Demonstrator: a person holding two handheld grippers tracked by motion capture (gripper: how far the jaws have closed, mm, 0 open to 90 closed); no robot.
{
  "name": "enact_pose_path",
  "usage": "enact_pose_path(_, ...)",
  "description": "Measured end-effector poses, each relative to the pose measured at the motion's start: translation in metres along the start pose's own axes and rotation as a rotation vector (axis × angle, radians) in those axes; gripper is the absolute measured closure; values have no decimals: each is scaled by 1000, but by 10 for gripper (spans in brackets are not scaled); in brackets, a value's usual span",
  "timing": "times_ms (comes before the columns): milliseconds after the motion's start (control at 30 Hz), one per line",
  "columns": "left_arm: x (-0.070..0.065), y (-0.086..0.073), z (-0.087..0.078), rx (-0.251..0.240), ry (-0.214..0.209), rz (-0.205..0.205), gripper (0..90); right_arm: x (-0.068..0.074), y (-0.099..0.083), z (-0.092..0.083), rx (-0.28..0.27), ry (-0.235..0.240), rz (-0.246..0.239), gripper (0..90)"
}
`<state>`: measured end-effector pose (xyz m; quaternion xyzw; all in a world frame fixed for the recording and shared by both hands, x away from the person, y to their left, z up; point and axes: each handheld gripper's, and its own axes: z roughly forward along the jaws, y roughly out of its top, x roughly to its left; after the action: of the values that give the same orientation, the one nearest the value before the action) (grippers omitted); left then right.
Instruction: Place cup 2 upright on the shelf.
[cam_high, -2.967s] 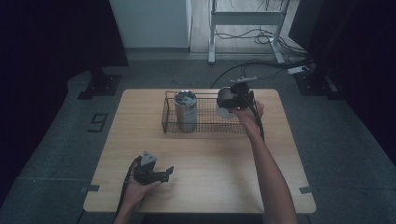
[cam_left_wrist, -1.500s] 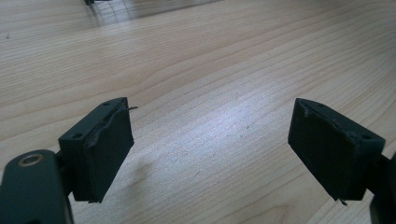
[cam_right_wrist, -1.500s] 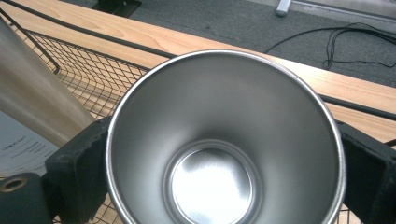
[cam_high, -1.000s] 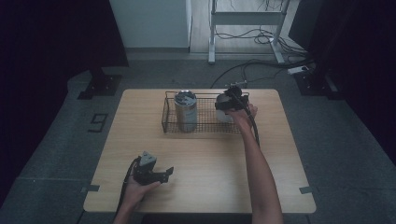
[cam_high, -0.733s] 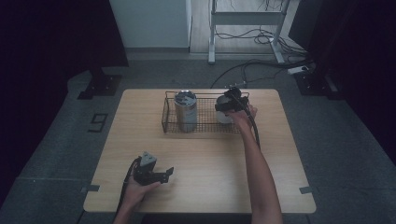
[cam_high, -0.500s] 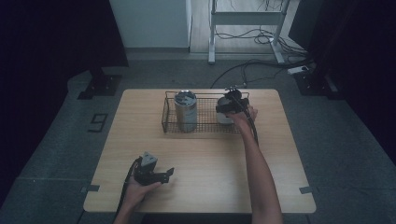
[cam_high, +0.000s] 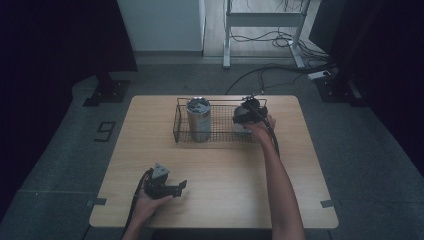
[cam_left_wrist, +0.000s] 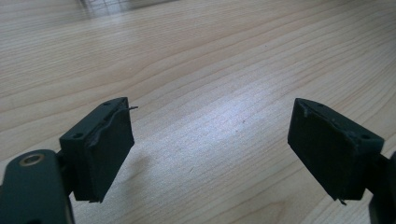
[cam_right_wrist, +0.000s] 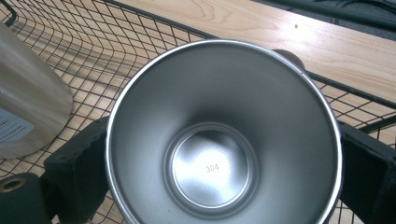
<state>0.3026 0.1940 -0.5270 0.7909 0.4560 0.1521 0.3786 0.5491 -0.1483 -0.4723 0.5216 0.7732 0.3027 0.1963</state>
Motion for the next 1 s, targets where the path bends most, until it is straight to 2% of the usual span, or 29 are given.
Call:
enact_pose_path(100,0,0,0,1,0,1,143,2,0,0,3,-13,-1,52)
enact_pose_path(233,0,-1,0,0,0,-1,143,5,-1,2,15,-50,-28,35)
enact_pose_path(400,0,-1,1,7,4,-1,143,3,-2,1,5,-20,-10,24)
enact_pose_path(700,1,-1,0,12,-2,-1,143,-1,-4,-13,-111,8,33,29)
enact_pose_path(1000,2,-2,0,12,1,-2,143,2,0,-35,-186,4,26,39)
